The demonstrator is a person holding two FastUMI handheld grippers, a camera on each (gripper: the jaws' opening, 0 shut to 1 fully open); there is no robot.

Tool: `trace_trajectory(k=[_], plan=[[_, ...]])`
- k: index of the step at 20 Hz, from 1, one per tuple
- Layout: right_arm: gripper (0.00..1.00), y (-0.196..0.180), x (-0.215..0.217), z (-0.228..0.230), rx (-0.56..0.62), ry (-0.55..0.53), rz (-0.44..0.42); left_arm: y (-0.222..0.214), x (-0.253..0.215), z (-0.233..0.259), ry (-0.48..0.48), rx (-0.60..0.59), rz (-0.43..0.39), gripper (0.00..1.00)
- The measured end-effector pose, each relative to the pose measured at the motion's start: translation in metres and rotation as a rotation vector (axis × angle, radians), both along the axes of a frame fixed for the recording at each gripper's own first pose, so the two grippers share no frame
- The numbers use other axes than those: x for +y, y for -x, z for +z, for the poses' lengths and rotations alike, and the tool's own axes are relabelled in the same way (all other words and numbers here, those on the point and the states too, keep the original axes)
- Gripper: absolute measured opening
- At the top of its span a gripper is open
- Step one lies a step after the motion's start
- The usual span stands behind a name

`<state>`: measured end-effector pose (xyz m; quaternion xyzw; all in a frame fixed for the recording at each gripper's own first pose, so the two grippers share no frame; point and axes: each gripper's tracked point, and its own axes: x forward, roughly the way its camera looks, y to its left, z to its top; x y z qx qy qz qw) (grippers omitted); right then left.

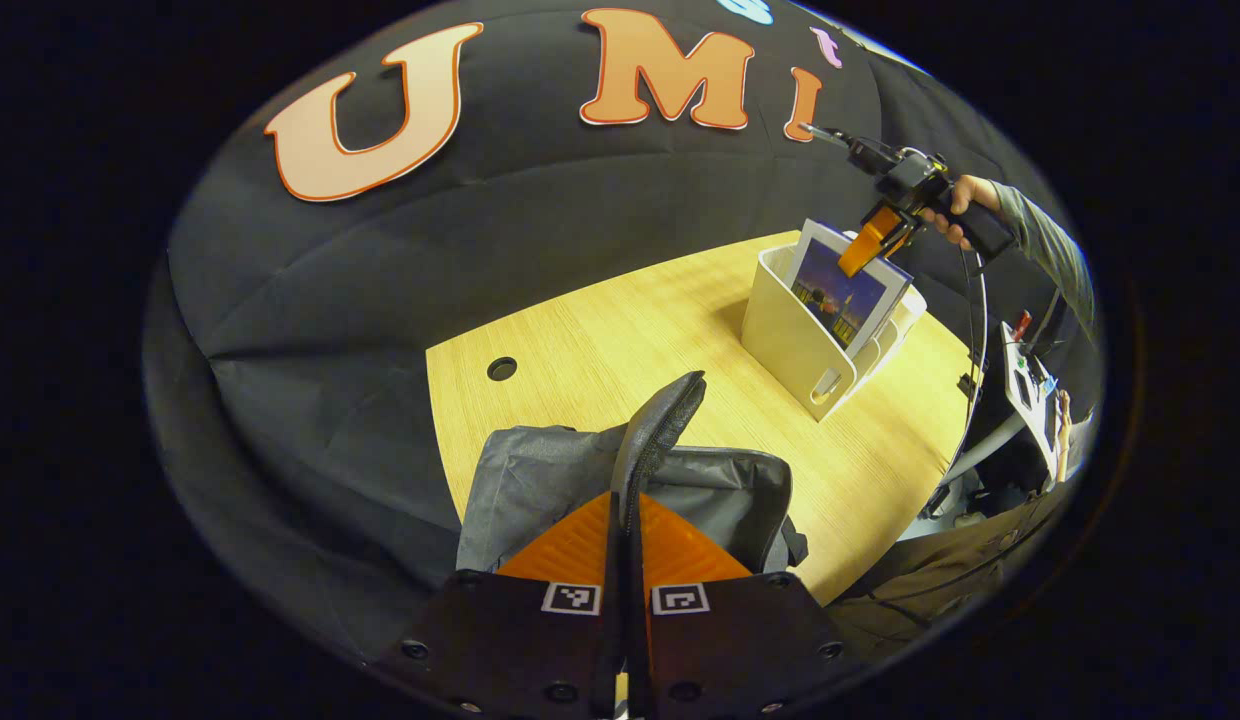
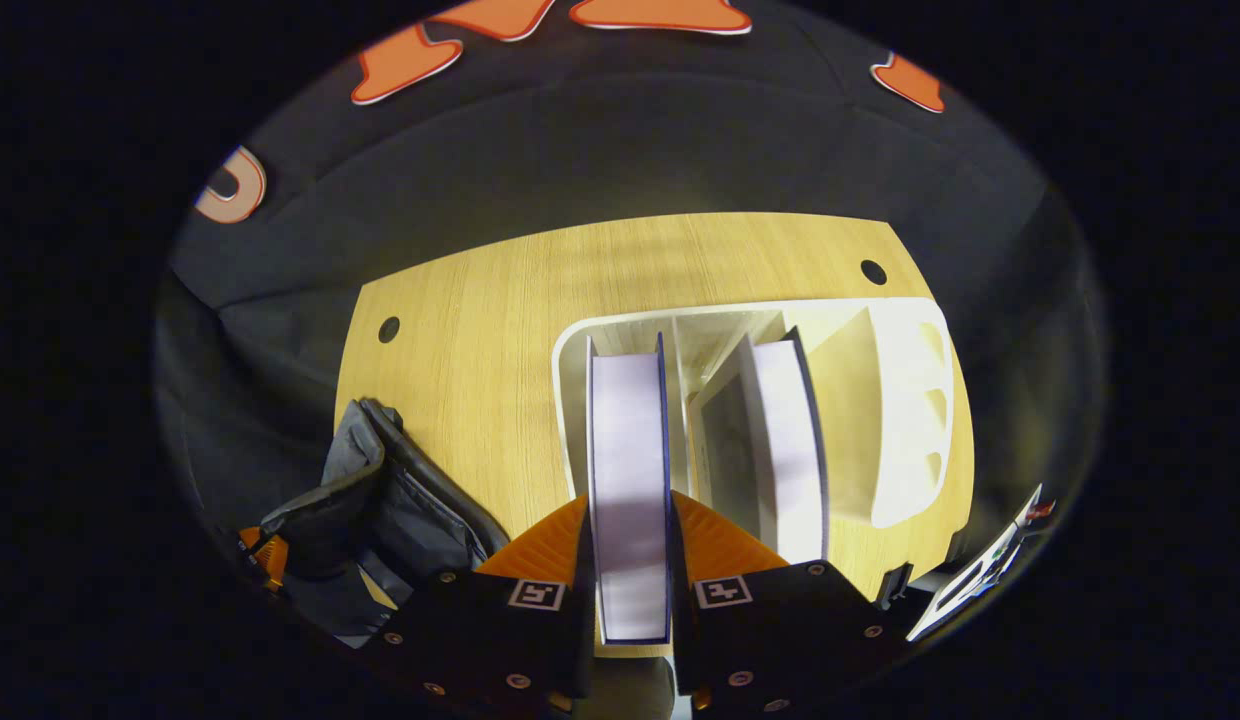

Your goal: Open the schoolbag, grab two books from the bookshelf and put them into the schoolbag.

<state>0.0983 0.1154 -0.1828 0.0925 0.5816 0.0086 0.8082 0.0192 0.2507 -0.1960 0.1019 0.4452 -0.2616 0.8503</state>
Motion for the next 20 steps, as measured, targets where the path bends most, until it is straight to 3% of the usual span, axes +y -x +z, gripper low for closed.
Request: trace_trajectory(k=[9, 20], plan=[[0.31, 0.043, -0.033, 0.052, -0.129, -0.113, -0.083, 0.005, -0.007, -0.004, 0.048, 0.024, 0.029, 0.05], [0.31, 0.107, -0.027, 0.094, -0.249, -0.275, -0.124, 0.010, -0.007, -0.005, 0.019, 0.037, 0.026, 0.05]])
